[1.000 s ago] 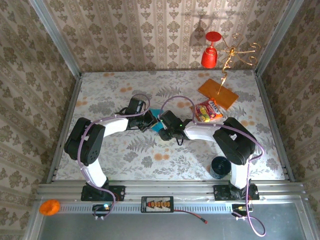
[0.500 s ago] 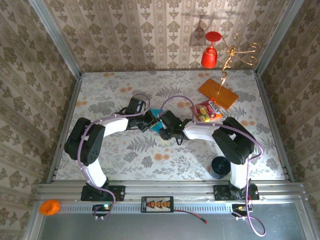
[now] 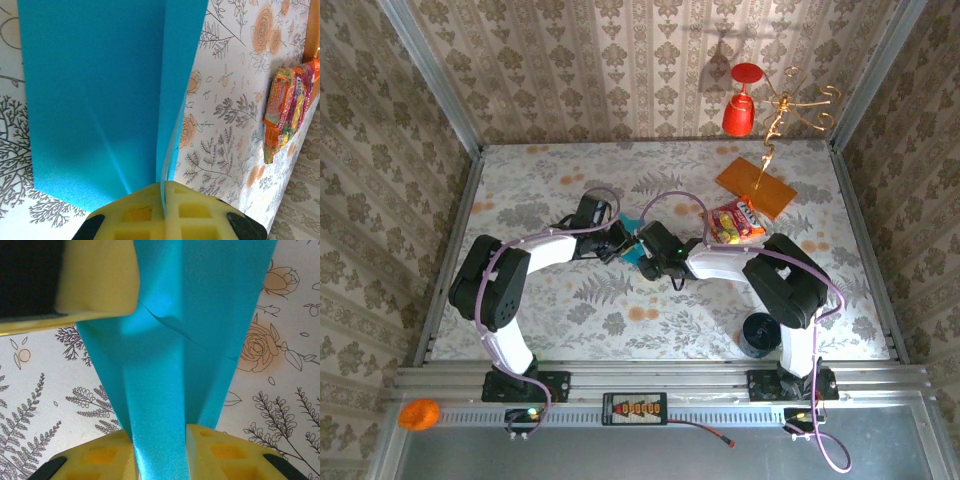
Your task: Fold a paper plane with a square sheet of paper (pick it up from the middle)
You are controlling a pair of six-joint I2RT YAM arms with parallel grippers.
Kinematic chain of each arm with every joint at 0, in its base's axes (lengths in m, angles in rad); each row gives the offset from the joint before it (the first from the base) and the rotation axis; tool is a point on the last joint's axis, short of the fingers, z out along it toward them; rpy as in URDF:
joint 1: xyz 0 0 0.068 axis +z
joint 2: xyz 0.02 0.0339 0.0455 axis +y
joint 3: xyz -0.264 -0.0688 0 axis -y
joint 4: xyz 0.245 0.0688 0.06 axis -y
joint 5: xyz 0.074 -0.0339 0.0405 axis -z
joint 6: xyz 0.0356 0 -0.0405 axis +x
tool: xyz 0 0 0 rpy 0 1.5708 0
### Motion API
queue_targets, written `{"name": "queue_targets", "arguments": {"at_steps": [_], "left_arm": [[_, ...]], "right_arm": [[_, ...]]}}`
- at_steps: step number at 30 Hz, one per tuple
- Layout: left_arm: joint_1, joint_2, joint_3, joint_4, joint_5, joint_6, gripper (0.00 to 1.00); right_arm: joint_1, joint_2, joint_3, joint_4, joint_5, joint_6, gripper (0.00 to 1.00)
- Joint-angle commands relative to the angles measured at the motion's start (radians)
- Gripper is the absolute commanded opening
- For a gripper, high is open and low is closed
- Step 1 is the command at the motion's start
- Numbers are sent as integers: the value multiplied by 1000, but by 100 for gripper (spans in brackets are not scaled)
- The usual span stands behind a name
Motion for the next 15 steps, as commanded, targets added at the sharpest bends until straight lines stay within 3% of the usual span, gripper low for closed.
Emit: {"name": "queue_targets", "arguments": {"at_steps": [1, 15], "left_arm": [[-1, 5, 26, -41, 36, -20, 4], [1, 8, 41, -67, 49, -14, 7]], "right_arm": [[6, 10, 6, 21, 49, -7, 30], [5, -8, -5, 27, 56, -70, 24]]}}
